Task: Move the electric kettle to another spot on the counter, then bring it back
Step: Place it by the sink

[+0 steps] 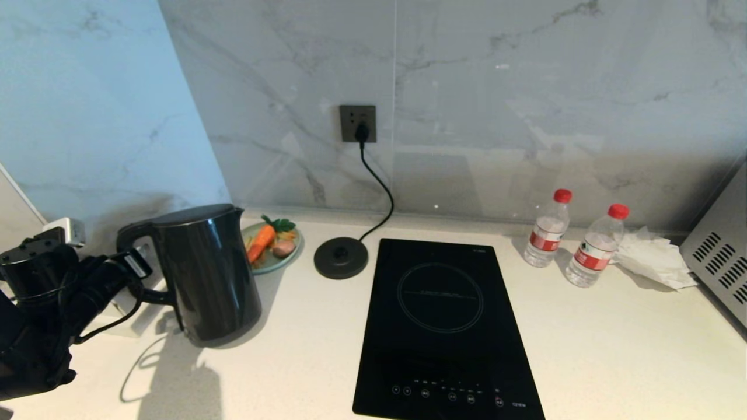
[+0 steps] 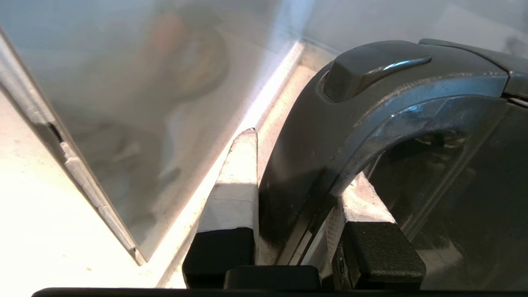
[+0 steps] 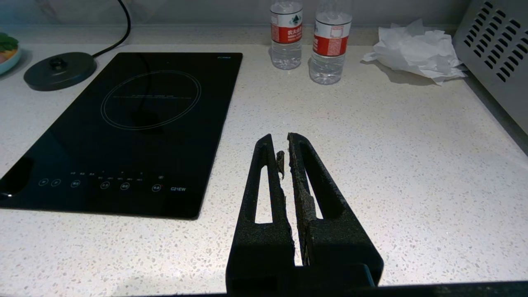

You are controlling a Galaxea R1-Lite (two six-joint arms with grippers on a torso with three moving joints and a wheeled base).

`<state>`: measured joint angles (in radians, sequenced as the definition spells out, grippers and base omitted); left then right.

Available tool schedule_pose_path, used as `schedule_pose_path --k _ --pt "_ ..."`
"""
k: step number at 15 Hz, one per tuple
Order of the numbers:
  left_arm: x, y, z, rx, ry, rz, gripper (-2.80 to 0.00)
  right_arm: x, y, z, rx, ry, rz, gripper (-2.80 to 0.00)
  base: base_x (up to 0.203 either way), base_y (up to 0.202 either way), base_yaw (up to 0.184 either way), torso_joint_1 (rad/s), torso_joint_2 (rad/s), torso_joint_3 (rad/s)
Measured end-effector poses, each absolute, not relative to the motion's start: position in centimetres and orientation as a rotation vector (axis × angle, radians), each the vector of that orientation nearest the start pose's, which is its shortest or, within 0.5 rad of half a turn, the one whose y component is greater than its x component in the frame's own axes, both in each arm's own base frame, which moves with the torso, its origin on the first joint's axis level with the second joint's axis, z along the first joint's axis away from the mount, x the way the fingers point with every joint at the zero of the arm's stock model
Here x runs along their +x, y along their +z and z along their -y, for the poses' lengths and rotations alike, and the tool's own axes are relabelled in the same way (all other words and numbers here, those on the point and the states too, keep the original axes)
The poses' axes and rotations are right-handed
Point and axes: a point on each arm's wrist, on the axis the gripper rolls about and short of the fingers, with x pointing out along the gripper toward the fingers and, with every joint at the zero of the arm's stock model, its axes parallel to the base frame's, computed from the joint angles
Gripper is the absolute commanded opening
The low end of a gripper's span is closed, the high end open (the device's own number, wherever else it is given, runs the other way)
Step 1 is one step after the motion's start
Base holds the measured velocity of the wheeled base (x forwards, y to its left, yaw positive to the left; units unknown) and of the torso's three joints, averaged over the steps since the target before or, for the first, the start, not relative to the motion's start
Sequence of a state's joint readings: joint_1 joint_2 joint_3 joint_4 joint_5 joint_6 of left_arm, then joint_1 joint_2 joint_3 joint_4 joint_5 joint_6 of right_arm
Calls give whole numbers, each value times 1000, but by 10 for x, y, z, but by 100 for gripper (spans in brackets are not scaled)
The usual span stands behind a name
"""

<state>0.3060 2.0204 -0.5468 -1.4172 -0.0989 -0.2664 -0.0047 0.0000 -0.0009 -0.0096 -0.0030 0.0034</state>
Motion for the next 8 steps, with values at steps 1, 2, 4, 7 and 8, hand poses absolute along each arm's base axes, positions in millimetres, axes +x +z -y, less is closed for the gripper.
schedule_pose_path --k 1,2,4,7,8 --pt "309 97 -98 -273 218 -30 -280 -23 77 0 4 -7 10 -280 0 0 0 0 0 0" --pt "309 96 -100 -263 224 -34 -280 -23 77 0 3 -8 11 -280 0 0 0 0 0 0" --pt "309 93 -101 -225 227 -40 -280 -23 77 0 4 -8 10 -280 0 0 0 0 0 0" --pt "309 86 -103 -199 229 -29 -280 -23 77 0 4 -8 10 -280 0 0 0 0 0 0" --pt "308 83 -103 -180 230 -28 -280 -23 77 0 3 -8 11 -280 0 0 0 0 0 0"
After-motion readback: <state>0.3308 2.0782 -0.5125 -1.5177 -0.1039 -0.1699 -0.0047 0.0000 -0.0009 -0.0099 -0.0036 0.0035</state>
